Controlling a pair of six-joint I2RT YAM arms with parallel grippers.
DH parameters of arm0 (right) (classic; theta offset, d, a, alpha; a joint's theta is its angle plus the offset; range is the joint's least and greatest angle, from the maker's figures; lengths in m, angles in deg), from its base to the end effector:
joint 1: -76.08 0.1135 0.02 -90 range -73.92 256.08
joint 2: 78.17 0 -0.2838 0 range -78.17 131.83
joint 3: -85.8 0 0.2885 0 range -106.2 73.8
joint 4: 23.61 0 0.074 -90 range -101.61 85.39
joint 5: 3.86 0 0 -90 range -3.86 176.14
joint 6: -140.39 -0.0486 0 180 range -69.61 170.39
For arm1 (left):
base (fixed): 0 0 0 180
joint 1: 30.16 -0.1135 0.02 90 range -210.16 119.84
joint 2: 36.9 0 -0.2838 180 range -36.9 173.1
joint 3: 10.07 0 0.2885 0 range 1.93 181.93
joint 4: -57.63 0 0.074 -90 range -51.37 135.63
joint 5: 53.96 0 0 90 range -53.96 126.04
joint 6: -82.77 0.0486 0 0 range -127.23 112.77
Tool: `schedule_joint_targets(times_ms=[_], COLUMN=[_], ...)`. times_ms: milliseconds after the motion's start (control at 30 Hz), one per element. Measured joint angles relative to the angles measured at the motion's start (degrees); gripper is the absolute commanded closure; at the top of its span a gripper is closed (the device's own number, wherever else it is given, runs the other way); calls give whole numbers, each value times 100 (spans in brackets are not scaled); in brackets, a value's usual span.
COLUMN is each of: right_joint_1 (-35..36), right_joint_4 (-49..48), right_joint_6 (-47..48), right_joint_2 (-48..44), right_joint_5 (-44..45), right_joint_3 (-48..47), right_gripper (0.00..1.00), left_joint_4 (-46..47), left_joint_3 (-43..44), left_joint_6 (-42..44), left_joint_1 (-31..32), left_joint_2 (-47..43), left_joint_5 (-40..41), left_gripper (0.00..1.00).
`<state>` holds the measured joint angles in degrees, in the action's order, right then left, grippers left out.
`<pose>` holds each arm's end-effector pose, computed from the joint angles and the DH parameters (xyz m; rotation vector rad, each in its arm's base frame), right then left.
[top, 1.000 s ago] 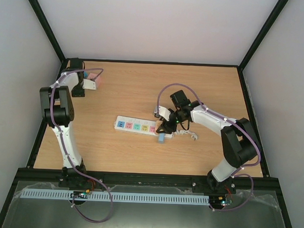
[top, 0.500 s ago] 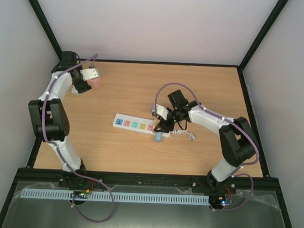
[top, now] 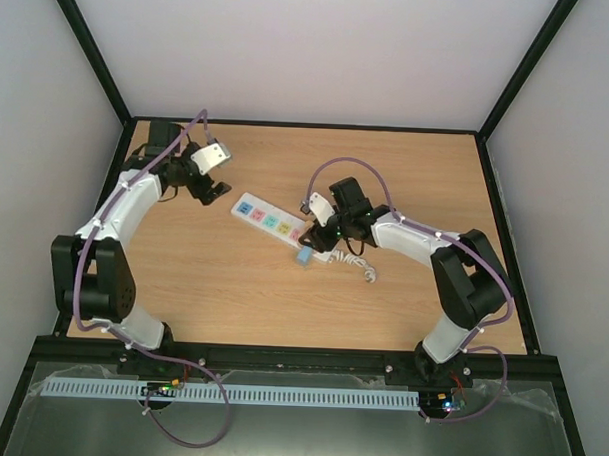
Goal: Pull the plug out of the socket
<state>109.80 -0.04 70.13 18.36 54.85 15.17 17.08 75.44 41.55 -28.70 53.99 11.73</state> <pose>0.3078 0.2358 0.1816 -1.2998 2.0299 0.7742 0.3933 -0.0300 0.2852 1.1465 1.9777 -0.0794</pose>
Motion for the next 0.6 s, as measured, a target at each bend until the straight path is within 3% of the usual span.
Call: schedule_joint_targets(times_ms=[433, 600], right_joint_1=[0, -9], right_joint_4=[-1156, -1355], right_joint_6=[-1552, -1775], right_joint_2=[249, 376], right_joint_5=[973, 1158], right_joint_3=[96, 26], right_gripper=[70, 71], left_joint_4=[1875, 2455], left_joint_3=[-2297, -2708], left_joint_6=[-2483, -3025], left_joint_1=[1434, 2011], left_joint_2=[-577, -577], left_joint_5=[-817, -852], left_gripper=[9, 11])
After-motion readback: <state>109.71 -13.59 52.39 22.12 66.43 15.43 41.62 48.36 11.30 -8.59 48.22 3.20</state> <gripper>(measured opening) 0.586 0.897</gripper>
